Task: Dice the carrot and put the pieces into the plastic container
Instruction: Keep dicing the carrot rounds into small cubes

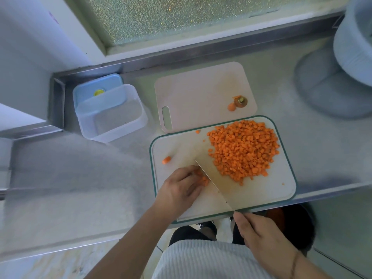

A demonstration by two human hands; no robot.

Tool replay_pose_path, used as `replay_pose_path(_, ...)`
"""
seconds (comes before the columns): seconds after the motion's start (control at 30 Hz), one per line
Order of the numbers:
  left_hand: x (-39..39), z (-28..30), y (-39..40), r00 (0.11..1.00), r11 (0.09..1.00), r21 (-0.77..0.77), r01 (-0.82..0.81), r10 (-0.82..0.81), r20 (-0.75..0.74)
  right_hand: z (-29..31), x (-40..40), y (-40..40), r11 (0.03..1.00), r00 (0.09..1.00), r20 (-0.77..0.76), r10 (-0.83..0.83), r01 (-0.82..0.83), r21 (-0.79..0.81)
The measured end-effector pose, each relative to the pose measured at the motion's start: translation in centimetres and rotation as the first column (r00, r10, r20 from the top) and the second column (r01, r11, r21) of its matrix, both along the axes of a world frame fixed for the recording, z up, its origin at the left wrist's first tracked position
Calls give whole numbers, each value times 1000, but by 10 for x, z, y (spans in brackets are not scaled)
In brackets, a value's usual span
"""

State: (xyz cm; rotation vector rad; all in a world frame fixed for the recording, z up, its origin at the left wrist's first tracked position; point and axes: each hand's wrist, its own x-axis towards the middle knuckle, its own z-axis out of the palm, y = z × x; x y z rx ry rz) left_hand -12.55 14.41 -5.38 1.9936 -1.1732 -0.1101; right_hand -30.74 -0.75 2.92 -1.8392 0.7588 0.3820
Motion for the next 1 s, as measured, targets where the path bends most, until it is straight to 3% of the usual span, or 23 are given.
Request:
replay_pose_path(0.13,-3,2,-3,1000,999,52,-7,5,23,1,3,3,999,1000,20,17,-16,-41)
replay_pose_path(0.37,-22,2,-9,987,984,74,-161,159,35,5,2,2,999,1000,16,9,-9,-43)
replay_pose_path(0.67,-24,-1,-5,984,982,60,-177,174,45,4,3,2,999,999,36,-1,2,-49)
replay_pose_path(0.83,-23,-4,-4,977,994,-4,-107,106,184,14,0,-9,1000,999,36,5,-5,-2)
replay_pose_path(1.0,-22,-14,-5,983,999,-43,-29,36,181,19,-10,-17,986,991,-26,131,-133,-97)
